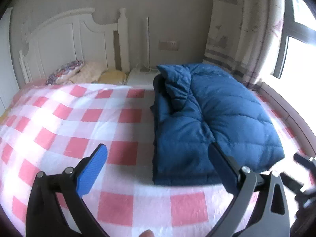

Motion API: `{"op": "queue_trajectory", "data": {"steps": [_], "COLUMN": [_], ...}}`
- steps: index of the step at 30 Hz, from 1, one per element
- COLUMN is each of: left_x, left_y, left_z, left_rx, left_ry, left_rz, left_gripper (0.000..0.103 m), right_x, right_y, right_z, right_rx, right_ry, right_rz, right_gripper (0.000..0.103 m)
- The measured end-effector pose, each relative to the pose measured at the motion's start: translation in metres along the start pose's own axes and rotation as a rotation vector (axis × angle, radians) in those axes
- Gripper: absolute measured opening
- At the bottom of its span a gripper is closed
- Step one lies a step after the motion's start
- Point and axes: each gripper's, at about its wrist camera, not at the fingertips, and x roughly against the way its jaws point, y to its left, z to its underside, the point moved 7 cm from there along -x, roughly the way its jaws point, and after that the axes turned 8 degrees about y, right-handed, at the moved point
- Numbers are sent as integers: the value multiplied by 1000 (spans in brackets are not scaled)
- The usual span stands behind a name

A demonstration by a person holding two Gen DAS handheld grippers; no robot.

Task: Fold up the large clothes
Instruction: 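Open both tools and pull them back from the folded jacket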

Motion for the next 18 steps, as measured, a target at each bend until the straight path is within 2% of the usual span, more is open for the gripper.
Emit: {"op": "queue_trajectory", "data": {"steps": [7, 11, 14, 18], "left_x": [61, 93, 103, 90], "left_y": [3, 4, 3, -7], "left_z": [13, 15, 13, 7], "left_rx": [19, 18, 15, -6], "left_ry": [-82, -130, -147, -125], "left_rz": [37, 66, 72, 74], "left_gripper": [101, 101, 101, 101], "right_x": [78, 107, 126, 128], "right_y": [17, 31, 38, 45], "right_z": [-12, -14, -18, -30], "right_rx": [46, 72, 78, 99], "right_ry": [-148, -212, -283, -351], "right_rz": [91, 93, 70, 63], "right_gripper": [98, 98, 98, 98]}}
